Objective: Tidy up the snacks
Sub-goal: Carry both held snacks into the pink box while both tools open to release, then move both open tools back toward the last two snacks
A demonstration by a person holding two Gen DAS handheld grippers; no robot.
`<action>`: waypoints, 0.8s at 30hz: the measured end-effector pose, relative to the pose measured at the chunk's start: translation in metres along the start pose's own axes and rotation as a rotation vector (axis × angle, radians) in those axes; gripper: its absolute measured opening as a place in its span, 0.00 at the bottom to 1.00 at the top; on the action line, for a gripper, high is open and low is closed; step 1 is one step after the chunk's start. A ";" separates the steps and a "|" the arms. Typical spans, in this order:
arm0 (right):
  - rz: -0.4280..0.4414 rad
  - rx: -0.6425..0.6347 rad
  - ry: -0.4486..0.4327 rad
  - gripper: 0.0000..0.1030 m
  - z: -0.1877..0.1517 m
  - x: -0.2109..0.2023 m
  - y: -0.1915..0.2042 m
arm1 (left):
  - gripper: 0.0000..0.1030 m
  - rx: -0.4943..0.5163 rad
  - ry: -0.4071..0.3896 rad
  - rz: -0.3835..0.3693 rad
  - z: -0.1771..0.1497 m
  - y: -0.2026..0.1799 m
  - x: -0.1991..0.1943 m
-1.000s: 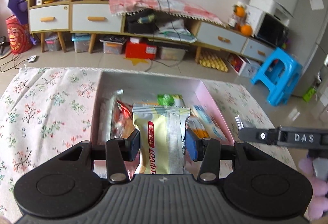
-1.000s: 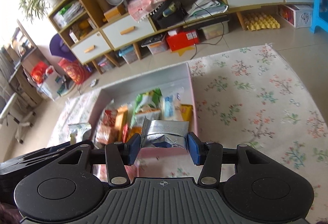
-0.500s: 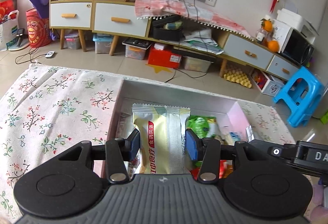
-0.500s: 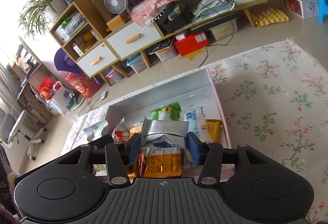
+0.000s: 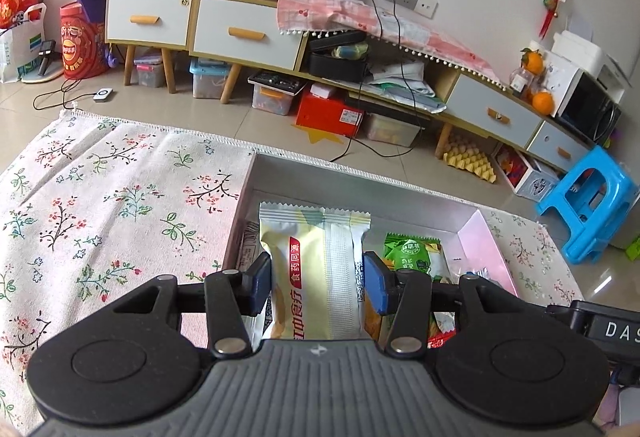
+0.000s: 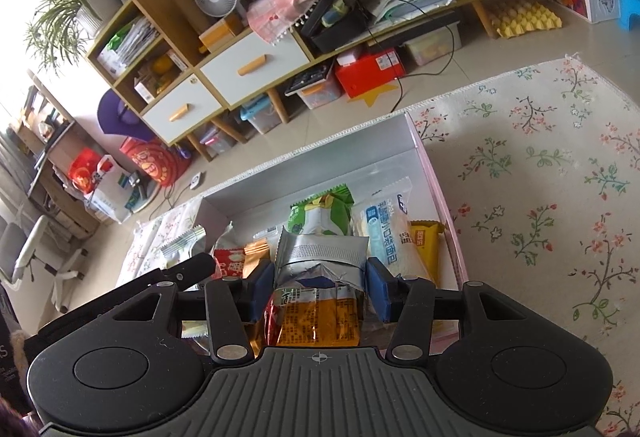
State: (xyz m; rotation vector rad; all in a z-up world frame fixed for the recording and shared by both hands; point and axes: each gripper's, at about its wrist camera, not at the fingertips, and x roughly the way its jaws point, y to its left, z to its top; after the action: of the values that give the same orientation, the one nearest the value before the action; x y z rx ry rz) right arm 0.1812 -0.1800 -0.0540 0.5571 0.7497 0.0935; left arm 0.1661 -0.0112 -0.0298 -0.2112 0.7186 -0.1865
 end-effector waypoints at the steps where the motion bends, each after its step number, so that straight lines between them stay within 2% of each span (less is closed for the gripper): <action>1: 0.002 0.002 -0.001 0.48 0.000 0.000 0.000 | 0.44 -0.001 -0.002 0.000 0.000 0.000 0.000; 6: -0.001 0.000 -0.015 0.52 0.002 -0.003 0.001 | 0.47 0.034 -0.015 0.010 0.001 -0.005 -0.002; 7: 0.000 0.008 -0.015 0.60 0.002 -0.004 0.000 | 0.50 0.048 -0.020 0.018 0.001 -0.007 -0.003; 9: 0.006 0.031 -0.017 0.70 0.004 -0.006 -0.004 | 0.61 0.061 -0.033 0.020 0.001 -0.009 -0.006; 14: 0.009 0.044 -0.015 0.77 0.007 -0.015 -0.006 | 0.79 0.074 -0.025 0.008 0.002 -0.012 -0.011; 20: -0.013 0.000 -0.018 0.84 0.008 -0.033 -0.002 | 0.94 0.109 -0.005 0.000 0.000 -0.015 -0.023; 24: -0.045 -0.016 -0.016 0.88 0.007 -0.047 -0.004 | 0.98 0.113 0.009 -0.011 -0.002 -0.012 -0.035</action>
State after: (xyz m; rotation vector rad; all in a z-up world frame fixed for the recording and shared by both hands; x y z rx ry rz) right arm 0.1510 -0.1992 -0.0225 0.5246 0.7448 0.0532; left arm 0.1379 -0.0147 -0.0056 -0.1070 0.7140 -0.2379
